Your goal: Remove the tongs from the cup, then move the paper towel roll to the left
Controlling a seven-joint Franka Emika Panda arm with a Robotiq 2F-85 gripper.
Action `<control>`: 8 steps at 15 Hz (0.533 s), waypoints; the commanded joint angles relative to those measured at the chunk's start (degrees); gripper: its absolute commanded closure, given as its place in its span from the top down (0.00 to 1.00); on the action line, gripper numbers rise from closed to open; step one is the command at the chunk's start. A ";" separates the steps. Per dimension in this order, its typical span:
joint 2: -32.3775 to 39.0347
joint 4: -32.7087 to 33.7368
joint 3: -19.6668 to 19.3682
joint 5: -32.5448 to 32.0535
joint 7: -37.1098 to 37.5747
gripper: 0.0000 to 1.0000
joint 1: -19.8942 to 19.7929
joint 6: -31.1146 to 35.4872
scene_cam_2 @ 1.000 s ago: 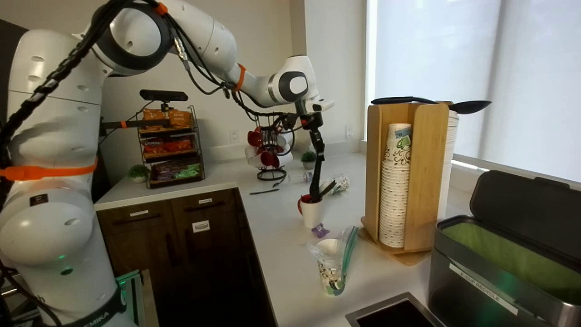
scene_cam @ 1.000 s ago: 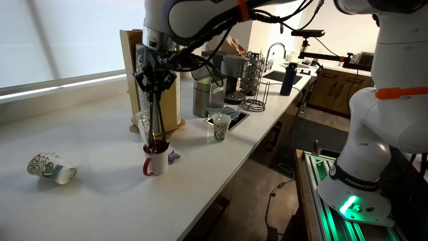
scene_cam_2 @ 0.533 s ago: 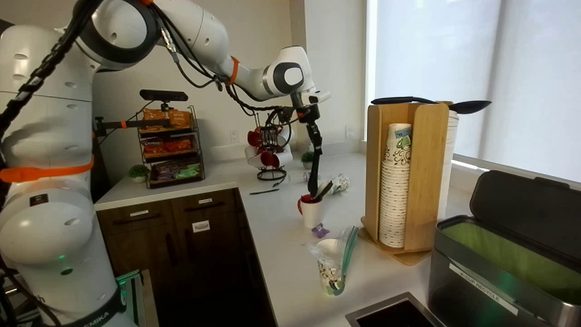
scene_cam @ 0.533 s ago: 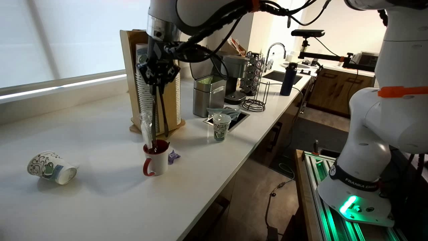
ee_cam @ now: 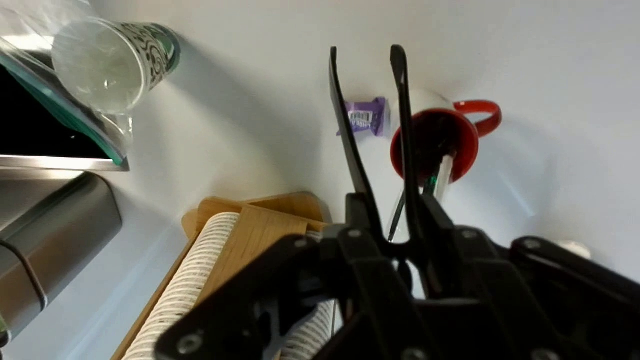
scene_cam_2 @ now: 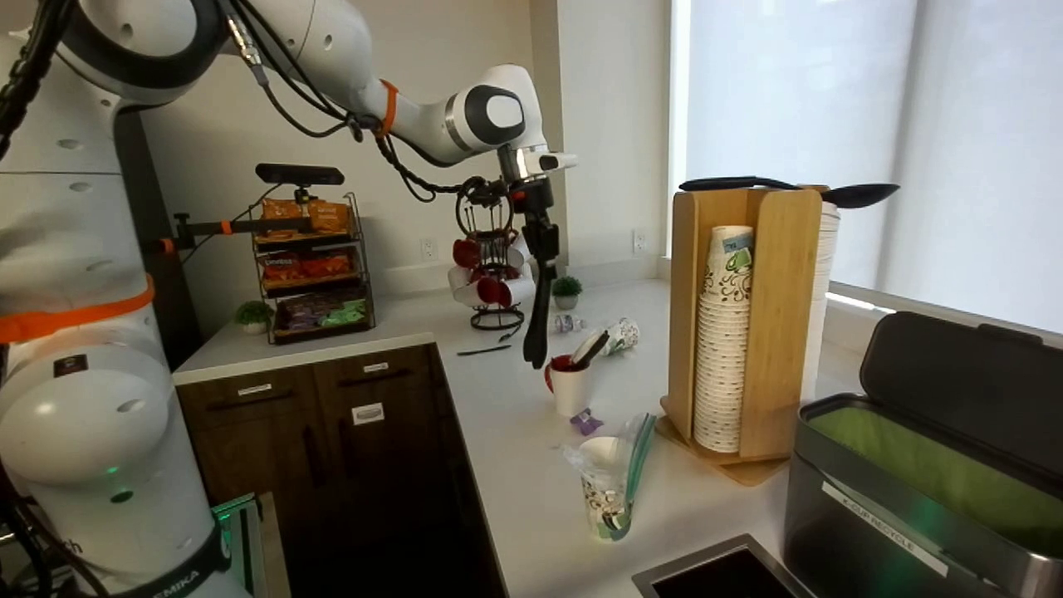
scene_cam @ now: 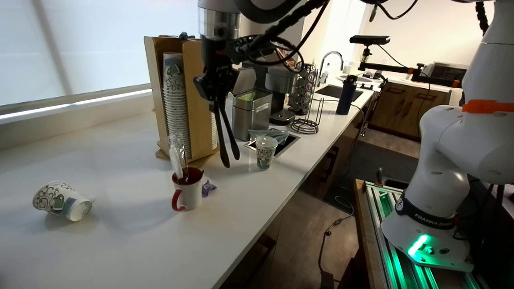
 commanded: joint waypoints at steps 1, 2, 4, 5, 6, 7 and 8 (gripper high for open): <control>-0.06 -1.03 3.07 -0.57 -5.53 0.07 0.57 -5.43; 0.72 -0.45 3.84 -0.36 -7.12 0.07 0.84 -6.96; 2.44 0.55 5.28 -0.62 -10.68 0.07 1.43 -8.88; 3.48 1.28 5.75 -0.25 -13.34 0.07 1.57 -8.84; 4.67 2.30 6.16 0.99 -16.31 0.07 1.71 -8.56; 5.59 3.17 6.51 1.79 -19.22 0.07 1.81 -8.26; 6.66 4.26 6.54 3.61 -21.82 0.07 1.50 -8.49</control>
